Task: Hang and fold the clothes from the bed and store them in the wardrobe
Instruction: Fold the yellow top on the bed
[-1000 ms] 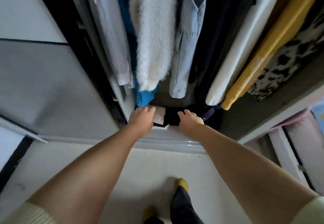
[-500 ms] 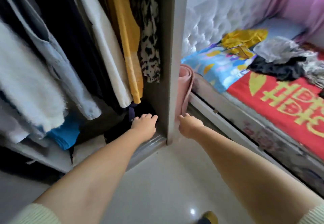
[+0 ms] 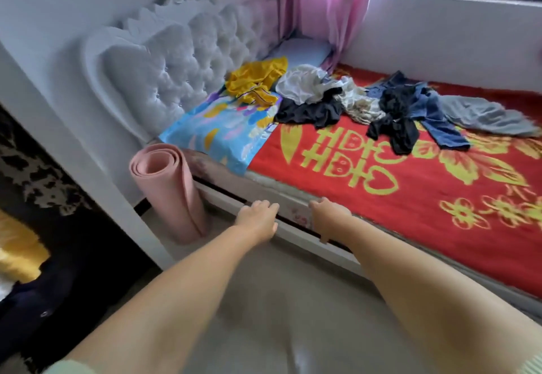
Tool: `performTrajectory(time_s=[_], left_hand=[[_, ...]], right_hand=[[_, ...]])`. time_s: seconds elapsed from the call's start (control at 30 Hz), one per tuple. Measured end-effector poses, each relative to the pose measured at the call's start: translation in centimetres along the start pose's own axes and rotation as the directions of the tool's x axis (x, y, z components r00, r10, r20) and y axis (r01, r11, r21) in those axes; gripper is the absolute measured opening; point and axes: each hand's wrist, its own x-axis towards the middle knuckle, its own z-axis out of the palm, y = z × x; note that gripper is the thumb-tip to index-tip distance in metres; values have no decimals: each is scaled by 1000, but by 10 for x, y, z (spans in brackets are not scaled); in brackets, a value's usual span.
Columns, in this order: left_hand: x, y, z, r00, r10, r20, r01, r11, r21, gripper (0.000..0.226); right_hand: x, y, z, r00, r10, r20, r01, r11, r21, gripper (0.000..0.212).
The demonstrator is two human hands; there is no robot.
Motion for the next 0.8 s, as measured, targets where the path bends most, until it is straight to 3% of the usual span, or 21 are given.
performTrajectory(time_s=[0.17, 0.3, 0.5, 0.67, 0.8], left_hand=[[68, 24, -7, 994, 93, 61, -94, 996, 11, 41], [123, 7, -8, 989, 70, 132, -75, 996, 38, 41], [235, -33, -45, 989, 110, 102, -112, 994, 14, 43], [318, -85, -83, 994, 72, 84, -77, 995, 58, 41], [366, -90, -80, 979, 117, 166, -136, 985, 105, 42]], right_hand=[[38, 48, 3, 994, 102, 35, -104, 993, 63, 48], [77, 64, -4, 992, 111, 53, -115, 990, 87, 43], [159, 99, -66, 979, 194, 63, -199, 976, 90, 53], [233, 85, -113, 987, 159, -3, -158, 978, 136, 46], [277, 86, -118, 988, 146, 45, -151, 979, 137, 47]])
